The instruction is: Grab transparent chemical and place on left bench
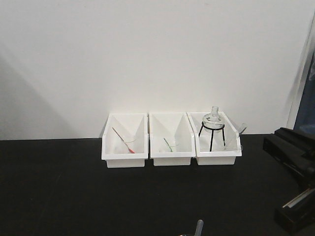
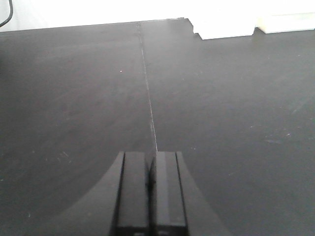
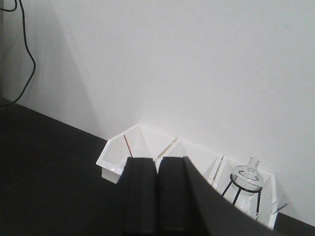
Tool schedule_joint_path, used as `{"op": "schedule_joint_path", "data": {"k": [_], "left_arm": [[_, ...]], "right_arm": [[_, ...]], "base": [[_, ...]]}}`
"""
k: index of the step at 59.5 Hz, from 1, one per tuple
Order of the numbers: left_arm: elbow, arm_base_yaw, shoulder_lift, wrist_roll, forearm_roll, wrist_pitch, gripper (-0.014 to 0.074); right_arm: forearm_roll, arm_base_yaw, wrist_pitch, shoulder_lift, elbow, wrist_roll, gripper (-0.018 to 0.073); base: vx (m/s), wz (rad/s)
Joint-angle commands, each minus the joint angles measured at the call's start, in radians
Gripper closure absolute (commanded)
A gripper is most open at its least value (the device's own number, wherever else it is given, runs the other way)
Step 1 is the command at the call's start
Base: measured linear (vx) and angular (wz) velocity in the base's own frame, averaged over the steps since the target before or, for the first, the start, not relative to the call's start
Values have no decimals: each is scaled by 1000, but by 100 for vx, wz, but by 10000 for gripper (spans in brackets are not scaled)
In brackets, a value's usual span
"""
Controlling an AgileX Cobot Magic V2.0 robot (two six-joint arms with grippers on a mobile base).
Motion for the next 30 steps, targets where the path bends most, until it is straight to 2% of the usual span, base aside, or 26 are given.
{"op": "schedule_joint_path", "data": {"k": [1,24,27,30], "left_arm": [[16,-2,-19,-8,-1,-78,600],[16,-2,-19,-8,-1,-78,600],[16,-2,-19,-8,-1,-78,600],[16,-2,-19,-8,-1,-78,600]], "right_arm": [[1,-6,-62,-9,-26,-6,566],[-2,-6,-59,-9,-26,-3,566],[-24,-6,-59,0,-26,-1,566],[-110,-7,-59,7,-22,31,566]], "base": [[0,0],[0,0],[0,0],[0,0]]}}
